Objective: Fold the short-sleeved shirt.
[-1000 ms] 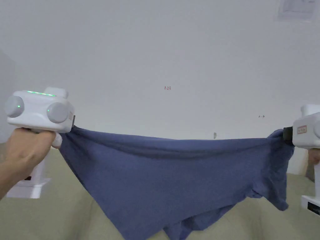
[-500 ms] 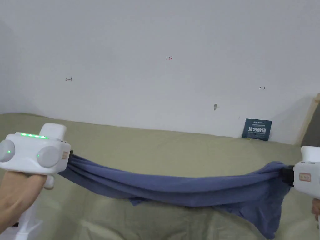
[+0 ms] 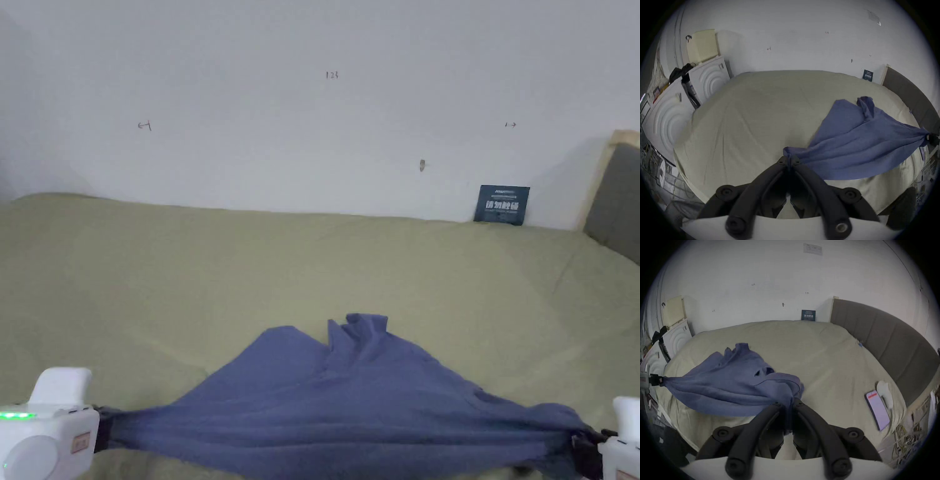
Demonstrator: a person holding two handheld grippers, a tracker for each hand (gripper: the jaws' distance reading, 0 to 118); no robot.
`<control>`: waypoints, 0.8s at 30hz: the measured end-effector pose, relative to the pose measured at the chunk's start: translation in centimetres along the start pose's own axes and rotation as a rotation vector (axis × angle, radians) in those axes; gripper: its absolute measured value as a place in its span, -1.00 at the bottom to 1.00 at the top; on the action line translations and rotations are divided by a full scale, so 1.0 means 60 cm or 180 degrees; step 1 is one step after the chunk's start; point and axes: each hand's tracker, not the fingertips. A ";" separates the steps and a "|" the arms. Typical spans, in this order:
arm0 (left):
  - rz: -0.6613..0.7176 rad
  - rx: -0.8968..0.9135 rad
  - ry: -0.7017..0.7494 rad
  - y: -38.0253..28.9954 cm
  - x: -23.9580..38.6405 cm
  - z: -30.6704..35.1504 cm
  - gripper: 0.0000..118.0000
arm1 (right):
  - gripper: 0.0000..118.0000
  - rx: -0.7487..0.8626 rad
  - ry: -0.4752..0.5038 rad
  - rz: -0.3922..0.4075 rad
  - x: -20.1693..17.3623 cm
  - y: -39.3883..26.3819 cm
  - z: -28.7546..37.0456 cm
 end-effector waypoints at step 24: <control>0.0135 0.0480 -0.0393 -0.061 0.044 0.097 0.92 | 0.26 0.0547 -0.0024 -0.0086 -0.083 -0.033 0.109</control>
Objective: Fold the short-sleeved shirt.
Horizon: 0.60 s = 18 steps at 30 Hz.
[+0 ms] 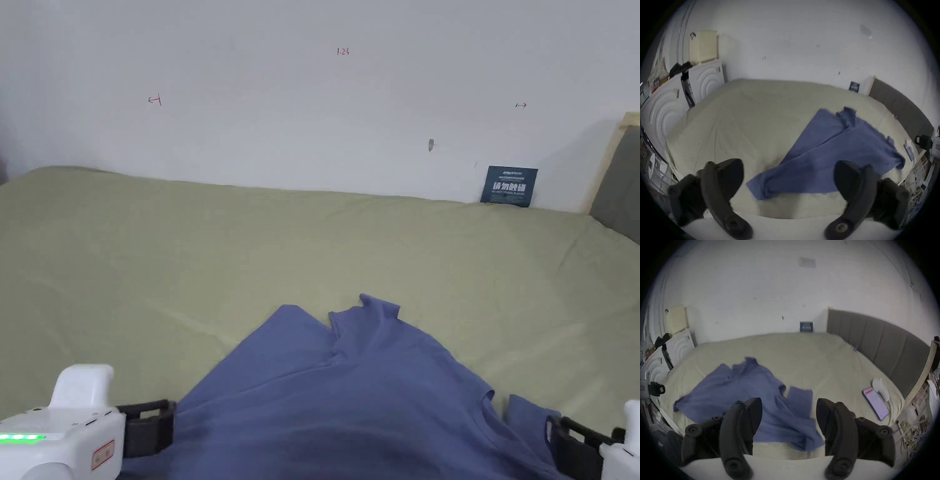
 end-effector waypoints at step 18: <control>-0.0210 0.0966 -0.0180 -0.021 0.105 0.146 -1.00 | -0.99 0.0652 0.0363 0.0259 -0.197 -0.028 0.090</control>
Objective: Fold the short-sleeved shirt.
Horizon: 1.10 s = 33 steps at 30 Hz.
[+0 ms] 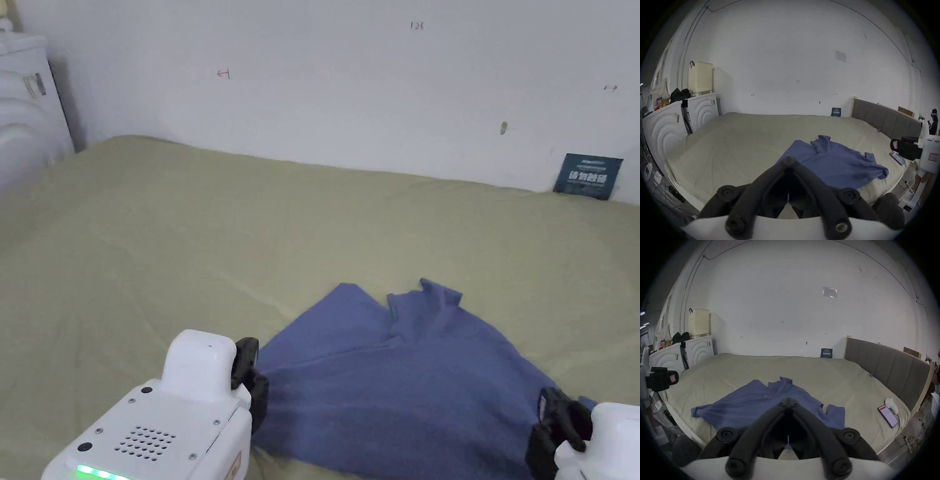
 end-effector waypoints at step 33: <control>0.0198 -0.2060 0.0144 -0.138 -0.220 -0.248 -0.99 | -0.99 -0.0781 0.0328 0.0147 -0.047 -0.089 -0.076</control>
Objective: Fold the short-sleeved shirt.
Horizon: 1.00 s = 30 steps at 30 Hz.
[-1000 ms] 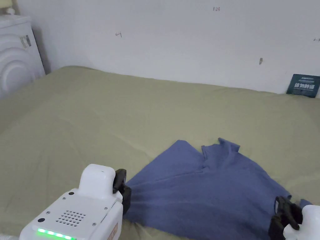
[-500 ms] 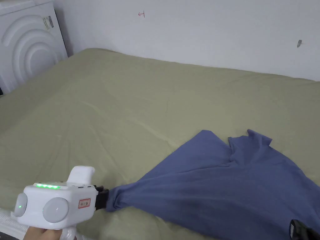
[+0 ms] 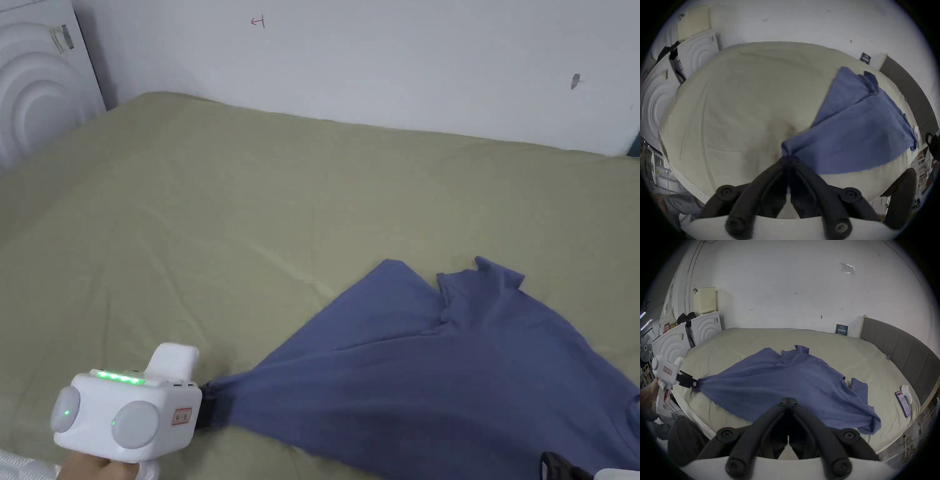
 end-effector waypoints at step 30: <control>0.0196 0.0006 -0.0152 0.019 0.002 -0.009 -0.99 | 0.56 -0.1418 0.0241 0.0131 0.272 0.210 -0.600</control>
